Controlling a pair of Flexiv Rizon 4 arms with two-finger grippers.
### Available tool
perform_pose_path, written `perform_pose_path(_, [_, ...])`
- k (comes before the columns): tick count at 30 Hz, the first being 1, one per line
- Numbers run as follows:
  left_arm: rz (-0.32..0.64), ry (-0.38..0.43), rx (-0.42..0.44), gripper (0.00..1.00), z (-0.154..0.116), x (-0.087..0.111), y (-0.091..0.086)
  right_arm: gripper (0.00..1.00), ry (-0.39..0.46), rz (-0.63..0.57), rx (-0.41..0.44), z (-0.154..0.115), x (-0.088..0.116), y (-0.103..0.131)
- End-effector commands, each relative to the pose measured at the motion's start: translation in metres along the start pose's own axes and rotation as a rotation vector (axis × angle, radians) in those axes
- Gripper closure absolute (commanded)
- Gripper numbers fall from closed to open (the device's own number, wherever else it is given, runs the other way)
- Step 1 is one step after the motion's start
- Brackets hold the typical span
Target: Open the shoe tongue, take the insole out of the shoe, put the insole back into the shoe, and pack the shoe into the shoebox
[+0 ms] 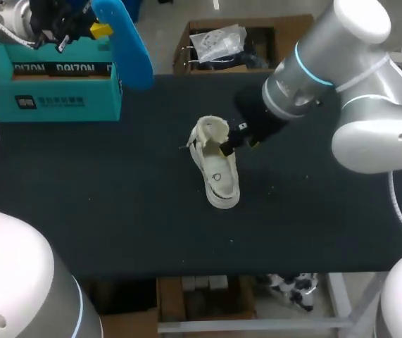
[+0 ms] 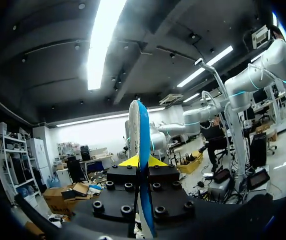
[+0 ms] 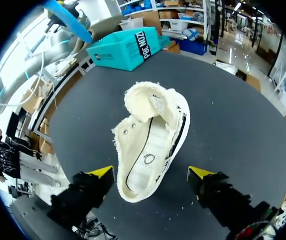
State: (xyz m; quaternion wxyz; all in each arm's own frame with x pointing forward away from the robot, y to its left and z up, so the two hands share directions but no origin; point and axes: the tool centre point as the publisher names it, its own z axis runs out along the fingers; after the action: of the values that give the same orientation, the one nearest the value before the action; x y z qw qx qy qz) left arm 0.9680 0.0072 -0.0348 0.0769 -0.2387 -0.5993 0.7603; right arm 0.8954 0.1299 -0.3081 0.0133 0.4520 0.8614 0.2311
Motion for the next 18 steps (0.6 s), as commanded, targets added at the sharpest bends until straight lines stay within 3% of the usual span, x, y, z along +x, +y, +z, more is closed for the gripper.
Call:
perform_pose_path(1, [-0.033,-0.356,-0.199,1.0,0.044,0.035,-0.008,0.0,-0.001,-0.001,-0.007,0.001,0.0,-0.002])
perform_pose_path(11, [-0.033,-0.356,-0.199,1.0,0.044,0.035,-0.008,0.0,-0.001,-0.001,-0.007,0.001,0.0,-0.002])
perform_pose_path(12, [-0.036,-0.34,-0.192,1.0,0.052,0.041,-0.006,0.0,-0.001,-0.001,-0.007,0.001,0.0,-0.002])
perform_pose_path(14, [-0.058,-0.405,-0.163,1.0,0.064,0.051,-0.001,0.0,0.046,0.033,-0.015,0.0,-0.001,-0.007])
perform_pose_path(18, [-0.097,-0.442,-0.08,1.0,0.084,0.073,0.008,0.0,0.127,0.166,-0.038,-0.007,0.002,-0.023])
